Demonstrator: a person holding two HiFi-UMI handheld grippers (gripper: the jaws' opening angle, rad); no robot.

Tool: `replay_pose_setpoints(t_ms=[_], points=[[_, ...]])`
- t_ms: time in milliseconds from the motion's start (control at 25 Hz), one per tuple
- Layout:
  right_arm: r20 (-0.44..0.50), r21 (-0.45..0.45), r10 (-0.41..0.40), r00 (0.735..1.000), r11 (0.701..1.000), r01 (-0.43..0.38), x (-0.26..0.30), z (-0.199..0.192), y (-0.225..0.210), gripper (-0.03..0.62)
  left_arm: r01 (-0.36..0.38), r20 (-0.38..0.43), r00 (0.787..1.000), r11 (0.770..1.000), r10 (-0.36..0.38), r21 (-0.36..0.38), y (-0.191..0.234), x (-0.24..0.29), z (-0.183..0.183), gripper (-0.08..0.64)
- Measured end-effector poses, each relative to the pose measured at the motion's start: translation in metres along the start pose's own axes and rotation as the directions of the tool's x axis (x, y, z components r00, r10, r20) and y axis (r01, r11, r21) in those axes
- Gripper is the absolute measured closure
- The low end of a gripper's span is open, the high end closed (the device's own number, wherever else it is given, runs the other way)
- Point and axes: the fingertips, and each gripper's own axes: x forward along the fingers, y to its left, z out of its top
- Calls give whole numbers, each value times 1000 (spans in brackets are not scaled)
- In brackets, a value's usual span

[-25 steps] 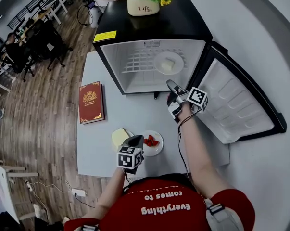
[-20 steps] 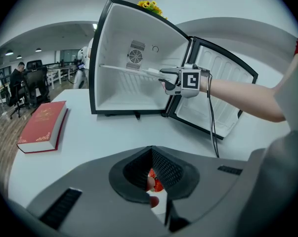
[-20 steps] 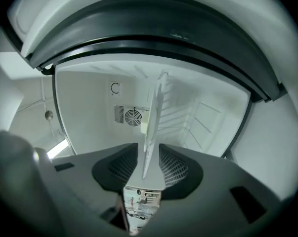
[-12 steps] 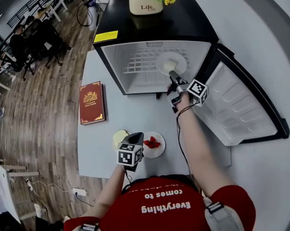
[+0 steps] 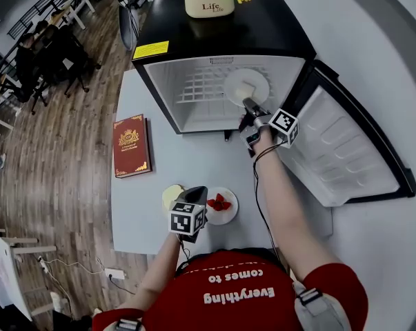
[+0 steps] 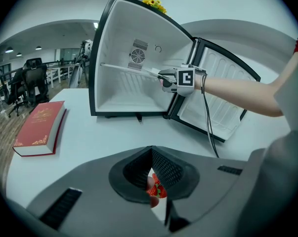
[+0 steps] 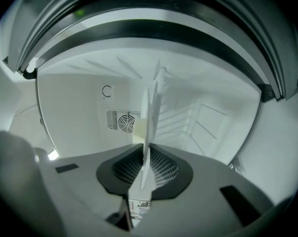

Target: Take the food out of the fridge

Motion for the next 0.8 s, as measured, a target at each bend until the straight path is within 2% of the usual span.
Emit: replay_pose_setpoints(t_ms=[120, 240, 800], points=[[1, -4, -16, 1000, 1000, 16, -4, 0, -1, 566, -2, 12, 1000, 1000, 2, 1, 1, -2, 4, 557], [-30, -31, -22, 999, 999, 21, -7, -5, 2, 568, -9, 31, 999, 1000, 8, 1, 4, -6, 9, 558], [-134, -31, 71, 988, 997, -76, -38, -39, 42, 568, -6, 109, 994, 1000, 4, 21, -3, -29, 28, 558]])
